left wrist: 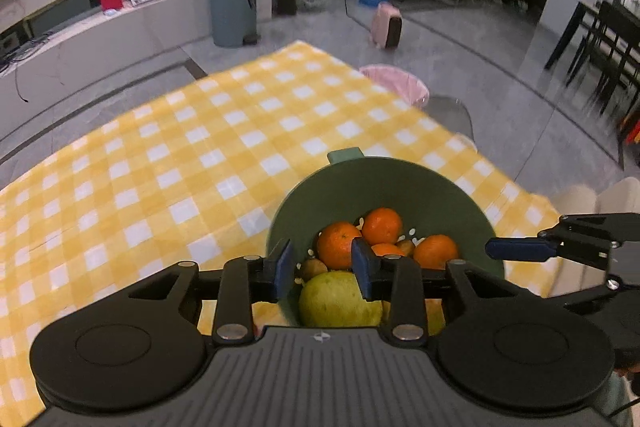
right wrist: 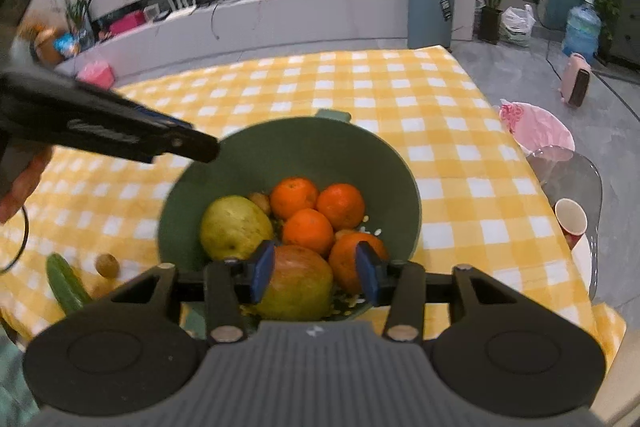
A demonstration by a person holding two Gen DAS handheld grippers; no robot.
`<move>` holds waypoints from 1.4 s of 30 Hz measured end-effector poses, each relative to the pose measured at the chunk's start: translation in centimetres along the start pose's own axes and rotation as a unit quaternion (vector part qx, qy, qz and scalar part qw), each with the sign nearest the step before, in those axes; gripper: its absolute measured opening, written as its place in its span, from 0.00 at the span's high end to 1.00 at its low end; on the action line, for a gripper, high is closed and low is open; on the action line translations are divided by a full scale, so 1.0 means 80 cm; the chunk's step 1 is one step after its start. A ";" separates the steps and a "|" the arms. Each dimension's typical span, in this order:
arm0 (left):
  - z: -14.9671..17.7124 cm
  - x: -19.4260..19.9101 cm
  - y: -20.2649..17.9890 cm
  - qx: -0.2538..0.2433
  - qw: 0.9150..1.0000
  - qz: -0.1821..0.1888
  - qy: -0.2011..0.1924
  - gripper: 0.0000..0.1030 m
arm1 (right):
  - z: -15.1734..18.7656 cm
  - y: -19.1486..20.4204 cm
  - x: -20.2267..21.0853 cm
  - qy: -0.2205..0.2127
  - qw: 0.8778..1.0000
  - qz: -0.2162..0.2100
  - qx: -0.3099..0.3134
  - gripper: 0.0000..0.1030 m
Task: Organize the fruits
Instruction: 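Withdraw both tools from the colander toward the cucumber and kiwis, then grasp another kiwi with the left gripper while the right approaches a kiwi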
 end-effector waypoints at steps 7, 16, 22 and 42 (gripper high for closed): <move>0.031 0.065 0.010 0.020 0.999 -0.010 -0.024 0.60 | 0.015 0.036 0.026 -0.027 0.998 0.000 -0.051 0.51; 0.079 0.123 0.024 0.027 0.999 -0.015 -0.038 0.60 | 0.044 0.099 0.046 -0.045 0.996 -0.002 -0.079 0.43; 0.115 0.143 0.030 0.017 0.999 -0.011 -0.038 0.60 | 0.070 0.134 0.045 -0.026 0.997 -0.016 -0.069 0.43; 0.174 0.137 0.093 0.096 0.994 -0.001 -0.043 0.60 | 0.096 0.200 0.001 0.018 1.000 -0.008 -0.021 0.31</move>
Point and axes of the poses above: each gripper's, at about its wrist camera, not at the fingertips, and x roughly against the way its jaws point, y to its left, z to its underside, the point moved 4 cm from there along -x, roughly the way its jaws point, and after that the axes turned 4 degrees about -y, right-handed, at the moved point
